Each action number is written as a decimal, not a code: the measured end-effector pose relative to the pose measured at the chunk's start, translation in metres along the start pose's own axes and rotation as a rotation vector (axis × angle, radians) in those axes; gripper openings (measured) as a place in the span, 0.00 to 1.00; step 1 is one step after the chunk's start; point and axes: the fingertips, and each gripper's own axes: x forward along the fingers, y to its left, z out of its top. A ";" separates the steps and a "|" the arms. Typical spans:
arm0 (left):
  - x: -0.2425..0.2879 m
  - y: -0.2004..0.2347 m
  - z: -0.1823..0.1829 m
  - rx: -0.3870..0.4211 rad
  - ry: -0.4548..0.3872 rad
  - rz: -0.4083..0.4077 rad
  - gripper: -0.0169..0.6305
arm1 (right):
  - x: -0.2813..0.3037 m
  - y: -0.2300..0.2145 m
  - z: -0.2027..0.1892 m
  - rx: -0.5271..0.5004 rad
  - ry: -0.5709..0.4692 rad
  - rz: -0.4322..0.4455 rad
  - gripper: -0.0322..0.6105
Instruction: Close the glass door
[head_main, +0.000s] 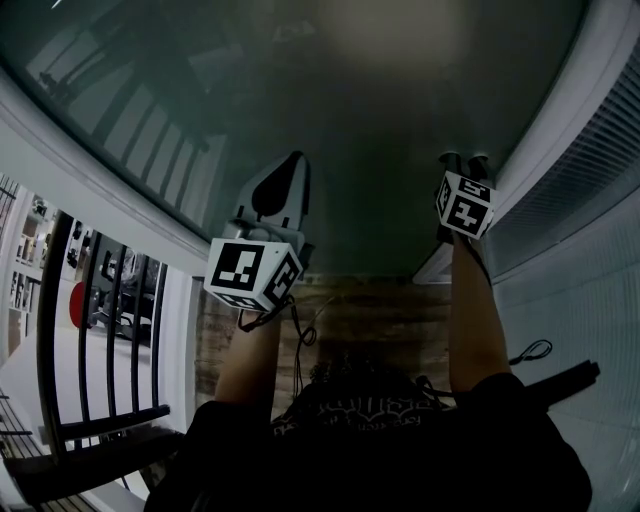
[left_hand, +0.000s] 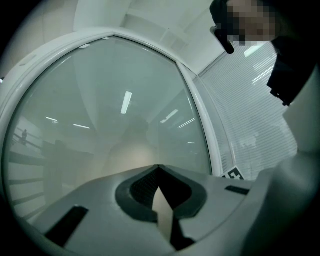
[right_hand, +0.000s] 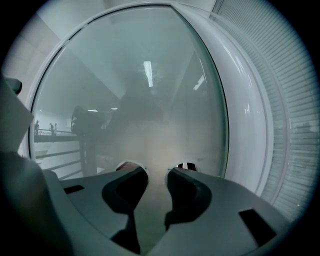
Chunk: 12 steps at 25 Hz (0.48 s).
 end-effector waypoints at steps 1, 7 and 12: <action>0.000 0.000 0.001 -0.002 0.001 0.003 0.03 | 0.000 0.001 0.000 0.000 -0.001 0.003 0.24; -0.001 -0.006 0.001 0.008 0.001 0.007 0.03 | -0.001 0.000 0.000 -0.001 0.004 0.014 0.24; -0.001 -0.012 0.001 0.008 -0.003 0.016 0.03 | -0.001 -0.002 -0.002 0.015 0.010 0.015 0.24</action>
